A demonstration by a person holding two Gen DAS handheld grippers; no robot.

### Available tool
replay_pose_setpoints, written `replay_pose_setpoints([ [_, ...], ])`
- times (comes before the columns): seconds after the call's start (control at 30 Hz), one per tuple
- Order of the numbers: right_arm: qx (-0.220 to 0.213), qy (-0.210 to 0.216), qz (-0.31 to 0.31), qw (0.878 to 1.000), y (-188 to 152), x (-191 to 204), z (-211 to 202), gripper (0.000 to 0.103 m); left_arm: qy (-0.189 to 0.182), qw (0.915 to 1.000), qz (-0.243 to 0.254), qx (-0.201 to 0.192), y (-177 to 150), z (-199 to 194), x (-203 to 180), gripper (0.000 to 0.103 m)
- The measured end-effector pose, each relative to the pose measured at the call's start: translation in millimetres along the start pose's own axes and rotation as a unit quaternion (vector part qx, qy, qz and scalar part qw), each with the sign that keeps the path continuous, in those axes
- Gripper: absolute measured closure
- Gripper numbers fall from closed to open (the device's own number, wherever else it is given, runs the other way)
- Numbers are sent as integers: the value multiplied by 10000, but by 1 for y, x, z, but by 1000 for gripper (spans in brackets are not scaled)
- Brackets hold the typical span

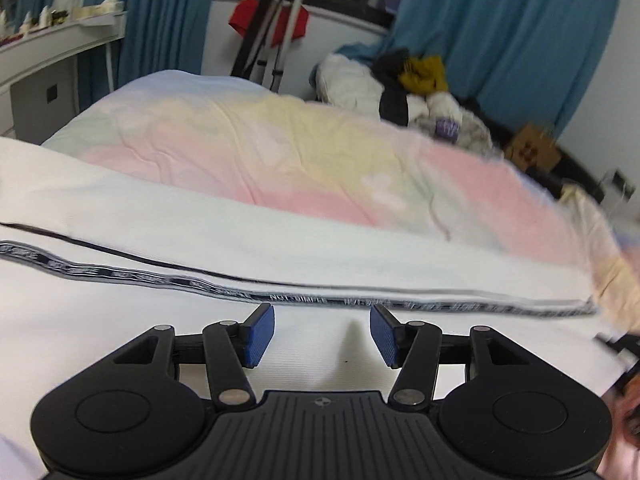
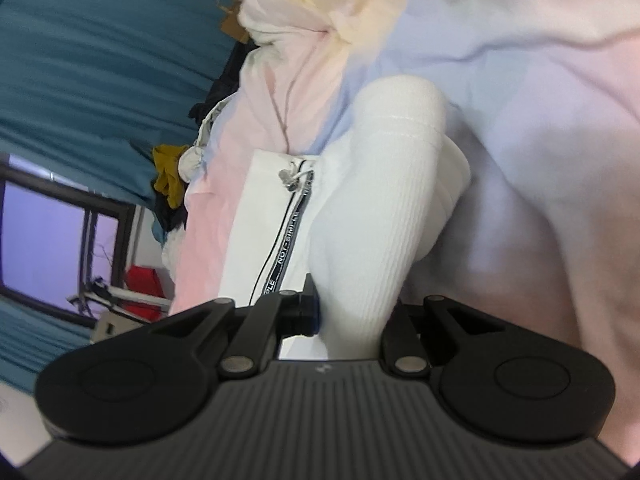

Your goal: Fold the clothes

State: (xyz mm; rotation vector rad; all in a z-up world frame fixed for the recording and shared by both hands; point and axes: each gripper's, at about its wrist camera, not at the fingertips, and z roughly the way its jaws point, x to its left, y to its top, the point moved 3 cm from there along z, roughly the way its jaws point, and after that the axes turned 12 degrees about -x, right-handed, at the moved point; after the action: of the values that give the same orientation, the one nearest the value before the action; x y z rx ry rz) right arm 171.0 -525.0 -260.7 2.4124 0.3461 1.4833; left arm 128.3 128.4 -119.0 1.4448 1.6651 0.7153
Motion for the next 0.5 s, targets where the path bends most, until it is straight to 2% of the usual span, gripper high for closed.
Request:
replay_pose_setpoints([
  [0.17,-202,8,-425,9989,-2,14,-3,90,95,9991,400,112,-15,24,0,48],
  [0.3,-428,63,-893,9951,-4,33,-9,90,62,9991,386,174,-13,24,2,48],
  [0.5,-895,330,-1848,9781,-11,80,-28,90,82,9986,426,313,-12,26,7,49],
])
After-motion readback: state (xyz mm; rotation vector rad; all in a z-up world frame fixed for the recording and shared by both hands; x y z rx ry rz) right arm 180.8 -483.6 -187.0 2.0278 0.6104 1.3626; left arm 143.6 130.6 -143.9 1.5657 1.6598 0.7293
